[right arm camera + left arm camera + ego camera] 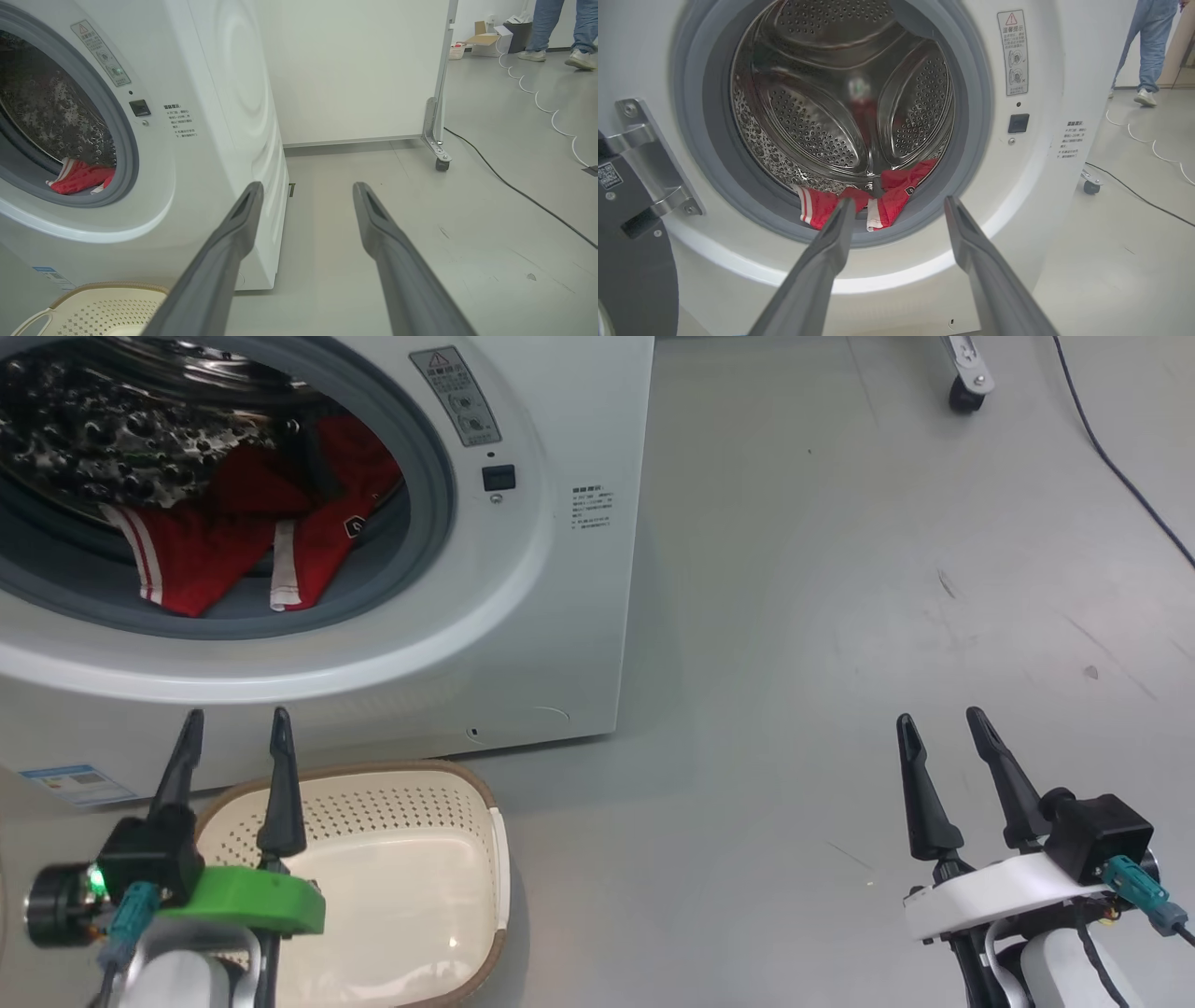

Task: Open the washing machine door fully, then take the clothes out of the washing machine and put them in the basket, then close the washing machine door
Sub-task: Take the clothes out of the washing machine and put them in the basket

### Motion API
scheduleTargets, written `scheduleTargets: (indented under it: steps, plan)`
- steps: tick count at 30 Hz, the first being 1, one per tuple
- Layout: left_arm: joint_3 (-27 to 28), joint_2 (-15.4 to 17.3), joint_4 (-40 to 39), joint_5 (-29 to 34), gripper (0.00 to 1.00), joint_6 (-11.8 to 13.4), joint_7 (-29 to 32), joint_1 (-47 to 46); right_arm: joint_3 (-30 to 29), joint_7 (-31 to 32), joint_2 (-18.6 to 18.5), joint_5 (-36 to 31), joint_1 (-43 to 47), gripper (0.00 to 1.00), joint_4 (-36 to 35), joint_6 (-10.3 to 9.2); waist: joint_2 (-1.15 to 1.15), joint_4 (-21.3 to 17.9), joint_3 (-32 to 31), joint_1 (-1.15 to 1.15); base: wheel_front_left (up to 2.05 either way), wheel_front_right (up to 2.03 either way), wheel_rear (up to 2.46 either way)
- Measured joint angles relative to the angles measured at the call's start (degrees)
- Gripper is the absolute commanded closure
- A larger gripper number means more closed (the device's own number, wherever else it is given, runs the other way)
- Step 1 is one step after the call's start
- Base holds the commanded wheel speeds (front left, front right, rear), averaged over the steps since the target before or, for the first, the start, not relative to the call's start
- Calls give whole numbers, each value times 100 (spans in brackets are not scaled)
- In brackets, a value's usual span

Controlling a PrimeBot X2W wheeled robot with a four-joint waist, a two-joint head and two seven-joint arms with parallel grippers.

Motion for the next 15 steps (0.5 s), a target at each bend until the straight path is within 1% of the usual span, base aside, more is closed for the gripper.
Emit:
scheduleTargets:
  steps: [2, 4, 8, 11, 15]
  plan:
    - [-13, 123, 19, 294, 0, 181, 103, -207, 64, 0, 15, 5, -58, 0, -27, 0, 0, -51, 119, 0, 0, 0, 0]
    - [-56, 271, 24, 478, 0, 205, 193, -387, 152, 0, 34, 40, -131, 0, -36, 0, 0, -109, 240, 0, 0, 0, 0]
    - [-92, 341, 80, 689, 0, 363, 421, -758, 263, 0, 60, 56, -289, 0, -65, 0, 0, -247, 482, 0, 0, 0, 0]
    - [40, 419, 157, 788, 0, 498, 675, -1093, 330, 0, 83, 115, -404, 0, -81, 0, 0, -364, 660, 0, 0, 0, 0]
    - [315, 519, 285, 882, 0, 598, 957, -1595, 382, 0, 137, 188, -562, 0, -91, 0, 0, -536, 889, 0, 0, 0, 0]
